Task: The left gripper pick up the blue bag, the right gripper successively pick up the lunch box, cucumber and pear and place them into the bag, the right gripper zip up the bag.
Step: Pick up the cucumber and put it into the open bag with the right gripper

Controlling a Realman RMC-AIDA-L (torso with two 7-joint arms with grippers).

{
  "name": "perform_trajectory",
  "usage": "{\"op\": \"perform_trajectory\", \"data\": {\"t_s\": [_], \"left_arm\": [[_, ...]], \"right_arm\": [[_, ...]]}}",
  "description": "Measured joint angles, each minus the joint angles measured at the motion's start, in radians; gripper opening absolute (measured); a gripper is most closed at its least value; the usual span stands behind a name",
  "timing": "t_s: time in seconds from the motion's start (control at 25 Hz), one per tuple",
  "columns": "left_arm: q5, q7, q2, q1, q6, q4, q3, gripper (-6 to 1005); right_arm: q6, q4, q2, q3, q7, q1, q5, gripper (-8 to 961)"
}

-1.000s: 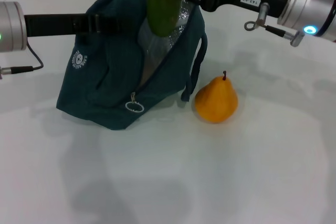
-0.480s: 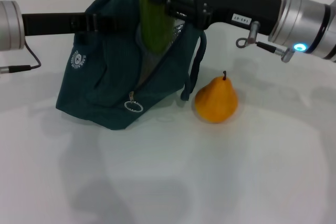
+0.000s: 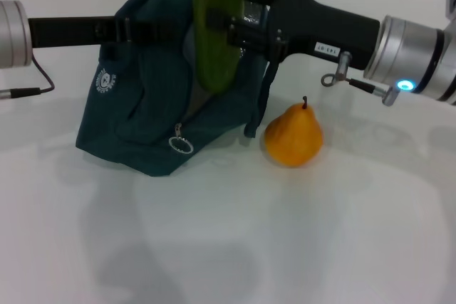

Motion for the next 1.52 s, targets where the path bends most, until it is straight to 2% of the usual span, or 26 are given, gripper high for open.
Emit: {"op": "perform_trajectory", "data": {"t_s": [0.72,1.52], "left_arm": [[0.004,0.0,-0.004,0.0,0.0,-0.009,0.0,46],[0.0,0.024,-0.004,0.0,-0.004,-0.014,0.0,46]], "right_arm": [[0.048,-0.014,0.0,-0.183,-0.105,0.005,0.189,581],[0.08,-0.013,0.0,-0.196,-0.123,0.038,0.224,614]]}}
